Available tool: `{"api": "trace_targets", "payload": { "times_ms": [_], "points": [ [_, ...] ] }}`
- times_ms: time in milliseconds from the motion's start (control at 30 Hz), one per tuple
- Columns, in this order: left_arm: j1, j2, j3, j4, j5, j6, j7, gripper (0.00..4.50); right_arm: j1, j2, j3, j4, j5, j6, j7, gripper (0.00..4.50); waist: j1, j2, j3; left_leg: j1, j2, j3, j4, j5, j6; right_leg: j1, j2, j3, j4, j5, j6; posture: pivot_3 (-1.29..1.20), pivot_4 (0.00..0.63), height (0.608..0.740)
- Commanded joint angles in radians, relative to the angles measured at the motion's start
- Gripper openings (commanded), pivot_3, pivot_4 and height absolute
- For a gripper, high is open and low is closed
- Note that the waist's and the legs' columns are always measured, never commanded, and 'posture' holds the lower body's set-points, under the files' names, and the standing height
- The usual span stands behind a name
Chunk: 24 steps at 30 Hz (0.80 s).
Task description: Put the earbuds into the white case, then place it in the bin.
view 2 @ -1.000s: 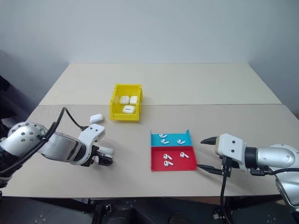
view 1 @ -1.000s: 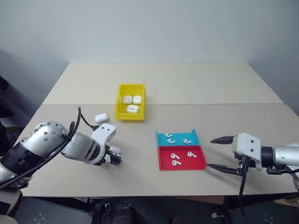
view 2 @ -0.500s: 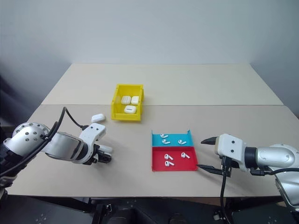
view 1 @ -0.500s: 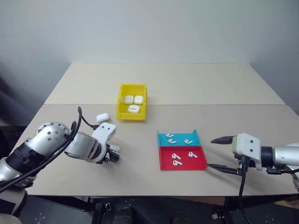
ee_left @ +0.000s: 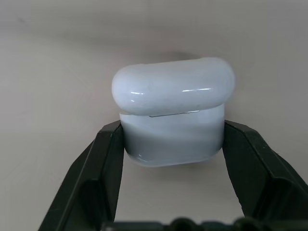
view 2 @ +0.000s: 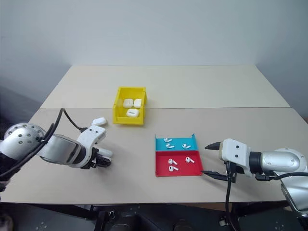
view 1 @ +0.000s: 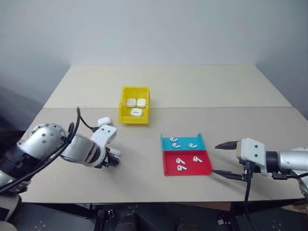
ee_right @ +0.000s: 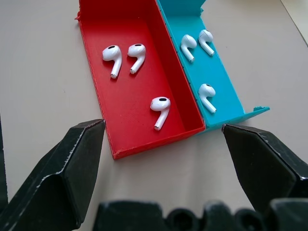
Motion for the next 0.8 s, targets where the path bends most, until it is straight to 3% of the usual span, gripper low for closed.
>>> {"api": "trace_targets", "payload": {
  "times_ms": [33,200,333,467,633,800],
  "points": [
    [-0.030,0.055,0.130,-0.110,0.077,0.010,-0.136,2.79,-0.025,-0.015,-0.020,-0.010,0.009,0.010,0.008,4.50,0.000,0.000,0.000,0.000,0.000,0.000,0.000,0.000,0.000,0.000,0.000,0.000,0.000,0.000,0.000,0.00,0.150,0.740],
    [0.116,0.068,0.282,-0.343,0.506,-0.157,-0.505,2.79,-0.078,-0.047,-0.010,-0.026,0.022,0.072,0.024,4.50,-0.001,0.000,0.000,0.001,0.000,0.001,-0.001,0.001,-0.001,0.000,0.000,0.001,-0.001,0.000,0.000,0.00,0.150,0.740],
    [0.351,-0.014,0.364,-0.456,0.893,-0.523,-0.740,2.79,-0.147,-0.102,0.013,-0.065,0.019,0.124,0.049,4.50,0.000,0.001,0.000,0.001,0.001,0.002,-0.002,0.001,-0.001,0.000,0.001,0.000,-0.002,0.000,0.000,0.00,0.150,0.740],
    [0.508,-0.144,0.322,-0.408,1.255,-0.897,-0.931,2.79,-0.208,-0.173,0.092,-0.097,-0.047,0.148,0.082,4.50,0.005,0.001,0.000,-0.001,0.002,0.002,-0.002,0.000,-0.001,0.000,0.001,0.000,-0.005,0.001,-0.001,0.00,0.150,0.740],
    [0.591,-0.373,0.322,-0.278,1.474,-1.242,-1.077,2.79,-0.304,-0.185,0.196,-0.114,-0.102,0.165,0.094,4.50,0.008,0.001,0.000,-0.002,0.002,0.003,-0.001,-0.001,0.002,0.000,0.001,0.000,-0.009,0.003,0.000,0.00,0.150,0.740],
    [0.649,-0.597,0.335,-0.113,1.545,-1.574,-1.227,2.79,-0.398,-0.175,0.304,-0.153,-0.154,0.119,0.163,4.50,0.008,0.001,-0.001,-0.003,0.002,0.003,0.000,-0.002,0.003,-0.001,0.000,0.000,-0.009,0.004,0.000,0.00,0.150,0.740]
  ]
}}
